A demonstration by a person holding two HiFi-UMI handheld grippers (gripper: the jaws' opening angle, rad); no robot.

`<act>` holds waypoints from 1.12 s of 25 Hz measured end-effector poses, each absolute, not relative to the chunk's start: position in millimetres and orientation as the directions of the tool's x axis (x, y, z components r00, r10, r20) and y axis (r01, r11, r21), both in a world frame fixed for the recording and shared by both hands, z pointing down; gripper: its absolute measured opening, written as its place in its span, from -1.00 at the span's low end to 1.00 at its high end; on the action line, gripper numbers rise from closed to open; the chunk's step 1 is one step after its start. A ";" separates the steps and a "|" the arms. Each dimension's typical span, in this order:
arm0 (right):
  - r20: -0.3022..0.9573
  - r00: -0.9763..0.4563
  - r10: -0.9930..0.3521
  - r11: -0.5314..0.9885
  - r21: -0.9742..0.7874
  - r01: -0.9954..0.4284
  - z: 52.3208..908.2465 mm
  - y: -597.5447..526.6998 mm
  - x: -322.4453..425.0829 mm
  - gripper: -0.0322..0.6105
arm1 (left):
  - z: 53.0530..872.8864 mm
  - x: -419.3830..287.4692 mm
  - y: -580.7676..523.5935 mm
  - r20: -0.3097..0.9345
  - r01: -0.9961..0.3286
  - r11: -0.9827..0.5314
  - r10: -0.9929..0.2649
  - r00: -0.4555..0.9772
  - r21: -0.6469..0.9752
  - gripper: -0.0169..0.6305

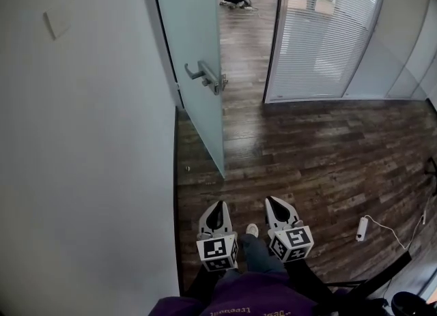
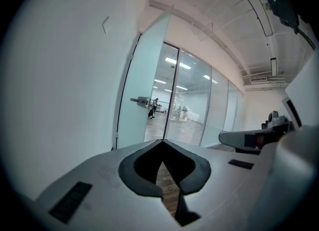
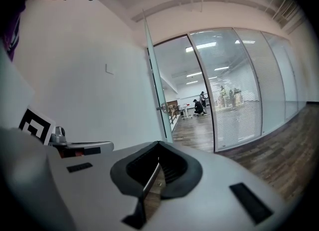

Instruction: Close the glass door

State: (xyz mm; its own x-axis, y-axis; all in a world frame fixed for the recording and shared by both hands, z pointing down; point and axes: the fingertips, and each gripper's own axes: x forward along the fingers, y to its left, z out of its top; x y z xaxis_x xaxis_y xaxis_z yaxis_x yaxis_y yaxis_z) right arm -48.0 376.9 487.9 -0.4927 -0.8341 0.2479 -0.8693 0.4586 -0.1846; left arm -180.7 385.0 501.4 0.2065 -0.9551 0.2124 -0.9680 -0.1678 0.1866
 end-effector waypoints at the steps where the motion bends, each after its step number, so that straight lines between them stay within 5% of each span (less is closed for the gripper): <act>1: 0.247 -0.500 -0.830 0.465 -0.187 -0.865 488.7 367.5 -48.7 -0.93 | 503.7 -181.0 377.4 0.216 -0.970 -0.159 -0.956 0.197 0.182 -0.97; 28: 0.225 -0.641 -0.733 0.613 -0.189 -0.767 494.8 157.5 -39.2 -0.93 | 515.2 -165.7 184.2 0.219 -0.988 -0.017 -0.974 0.051 0.155 -0.97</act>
State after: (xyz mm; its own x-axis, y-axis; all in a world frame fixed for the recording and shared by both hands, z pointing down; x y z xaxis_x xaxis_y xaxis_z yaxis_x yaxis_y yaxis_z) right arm -39.2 157.5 494.8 -0.6414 -0.7334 0.2252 -0.7672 0.6131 -0.1886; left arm -165.7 184.2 515.2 0.0514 -0.9744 0.2189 -0.9877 -0.0172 0.1554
